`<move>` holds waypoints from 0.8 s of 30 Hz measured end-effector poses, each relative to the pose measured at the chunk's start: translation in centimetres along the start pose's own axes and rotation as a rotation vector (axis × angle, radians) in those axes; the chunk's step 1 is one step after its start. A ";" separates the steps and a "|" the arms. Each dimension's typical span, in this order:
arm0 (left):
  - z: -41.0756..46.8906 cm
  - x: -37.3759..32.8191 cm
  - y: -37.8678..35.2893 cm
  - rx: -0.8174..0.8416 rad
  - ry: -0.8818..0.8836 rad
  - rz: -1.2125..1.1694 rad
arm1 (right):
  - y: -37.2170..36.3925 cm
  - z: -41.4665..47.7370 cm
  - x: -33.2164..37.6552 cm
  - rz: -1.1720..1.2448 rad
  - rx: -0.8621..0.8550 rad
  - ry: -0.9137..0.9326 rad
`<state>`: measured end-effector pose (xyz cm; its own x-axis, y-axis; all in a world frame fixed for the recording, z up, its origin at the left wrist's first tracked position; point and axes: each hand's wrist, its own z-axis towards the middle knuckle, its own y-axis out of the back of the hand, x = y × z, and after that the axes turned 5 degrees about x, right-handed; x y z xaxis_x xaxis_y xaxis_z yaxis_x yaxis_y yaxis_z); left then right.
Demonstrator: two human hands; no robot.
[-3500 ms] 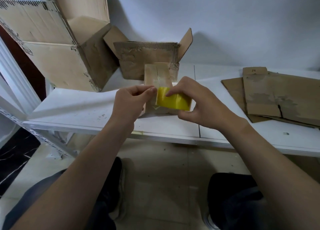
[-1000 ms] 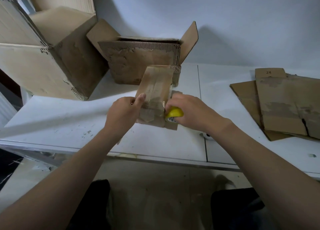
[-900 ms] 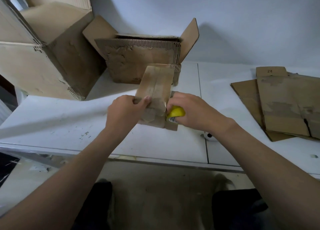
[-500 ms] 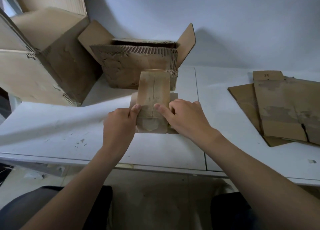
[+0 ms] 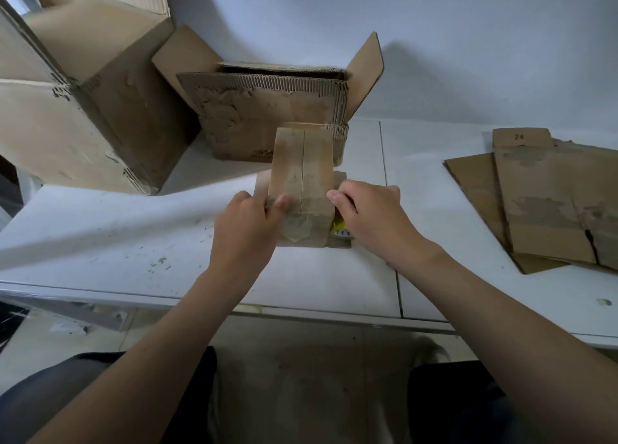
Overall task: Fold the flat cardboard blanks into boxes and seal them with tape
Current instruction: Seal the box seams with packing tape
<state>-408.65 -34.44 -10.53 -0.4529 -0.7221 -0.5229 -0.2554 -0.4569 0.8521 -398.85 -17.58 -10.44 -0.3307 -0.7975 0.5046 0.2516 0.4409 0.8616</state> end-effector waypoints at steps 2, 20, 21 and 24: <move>0.1 -0.2 0.0 0.029 -0.022 0.017 | 0.2 -0.2 0.1 0.045 -0.001 0.031; -1.2 2.6 0.7 -0.066 0.015 -0.529 | 2.1 -0.2 -0.4 0.033 0.146 0.085; -1.4 2.5 0.5 -0.096 0.004 -0.493 | 2.1 -0.3 -0.2 0.026 0.145 0.083; -1.8 2.1 0.2 -0.194 -0.024 -0.388 | 1.9 -0.5 0.2 0.011 0.135 0.075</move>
<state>-408.08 -36.97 -11.46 -0.3748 -0.4664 -0.8013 -0.2467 -0.7829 0.5711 -397.92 -17.09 -8.72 -0.2584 -0.8188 0.5127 0.1284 0.4969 0.8583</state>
